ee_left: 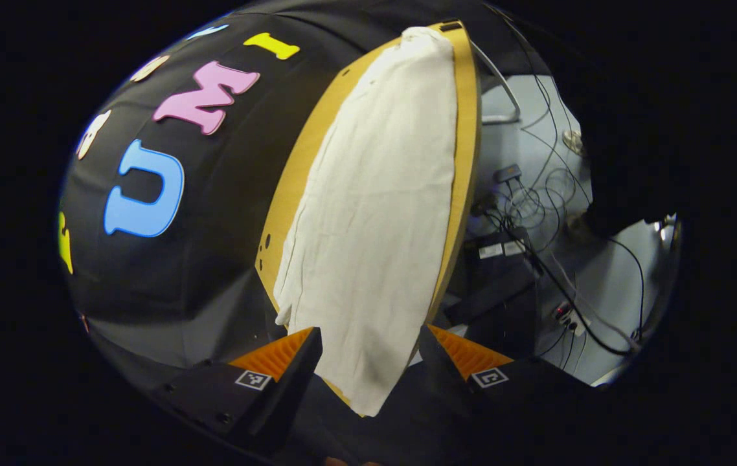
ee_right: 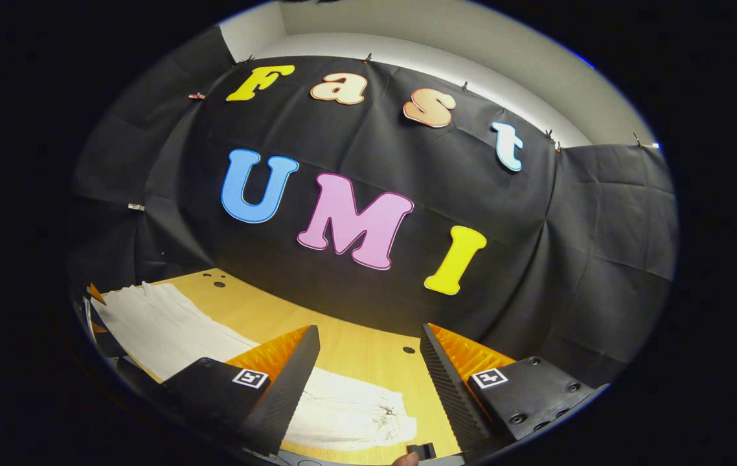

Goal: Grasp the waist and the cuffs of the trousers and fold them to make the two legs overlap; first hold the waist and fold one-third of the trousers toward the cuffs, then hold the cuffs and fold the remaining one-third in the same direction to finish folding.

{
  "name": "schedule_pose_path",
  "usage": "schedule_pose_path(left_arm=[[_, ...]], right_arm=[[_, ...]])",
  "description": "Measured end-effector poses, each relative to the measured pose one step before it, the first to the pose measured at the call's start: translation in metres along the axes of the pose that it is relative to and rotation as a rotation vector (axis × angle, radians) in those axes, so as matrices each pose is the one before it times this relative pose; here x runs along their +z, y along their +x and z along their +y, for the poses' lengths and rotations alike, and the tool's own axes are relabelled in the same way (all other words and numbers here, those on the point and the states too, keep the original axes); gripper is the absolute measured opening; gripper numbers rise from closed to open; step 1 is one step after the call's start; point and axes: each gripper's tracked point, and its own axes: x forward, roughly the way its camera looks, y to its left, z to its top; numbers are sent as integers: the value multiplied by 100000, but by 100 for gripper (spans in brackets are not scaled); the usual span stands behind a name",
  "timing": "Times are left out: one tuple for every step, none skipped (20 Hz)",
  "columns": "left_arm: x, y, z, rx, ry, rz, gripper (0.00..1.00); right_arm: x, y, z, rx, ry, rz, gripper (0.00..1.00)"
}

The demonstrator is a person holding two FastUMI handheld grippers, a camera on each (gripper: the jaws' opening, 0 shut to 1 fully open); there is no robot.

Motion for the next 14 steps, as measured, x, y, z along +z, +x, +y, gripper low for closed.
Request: schedule_pose_path(left_arm=[[-237,431,-353,-1311,3404,777,96],[-149,364,-186,-823,3004,101,96],[-224,462,-239,-890,2018,790,96],[-233,340,-62,-420,1267,609,96],[-269,464,-92,-562,660,1028,96],[-277,286,141,323,535,990,96],[-306,153,361,344,254,1067,96],[-187,-59,379,868,-89,766,96],[-72,69,-67,-1231,-1019,249,96],[163,-127,11,-471,-586,53,96],[-121,-146,327,587,567,60,96],[151,-207,723,2253,1351,110,96],[22,-48,438,872,281,-247,96],[195,77,259,549,-881,-339,96]], right_arm=[[-10,17,34,-31,-154,60,98],[77,40,-14,101,-271,-160,98],[81,-10,-11,-45,-274,-215,98],[7,-81,42,63,-154,28,98],[40,-9,50,-52,-54,178,98],[-118,40,-138,-258,165,176,98],[16,-12,-42,-77,228,148,98],[-59,-3,-16,-260,79,80,98],[-20,-1,-40,-126,-8,53,98],[-30,2,-78,-121,57,-35,98],[-55,11,-37,-212,117,13,98],[12,40,-11,-85,186,6,98],[-26,35,-5,-204,143,-27,98],[-144,11,55,27,264,131,98]])
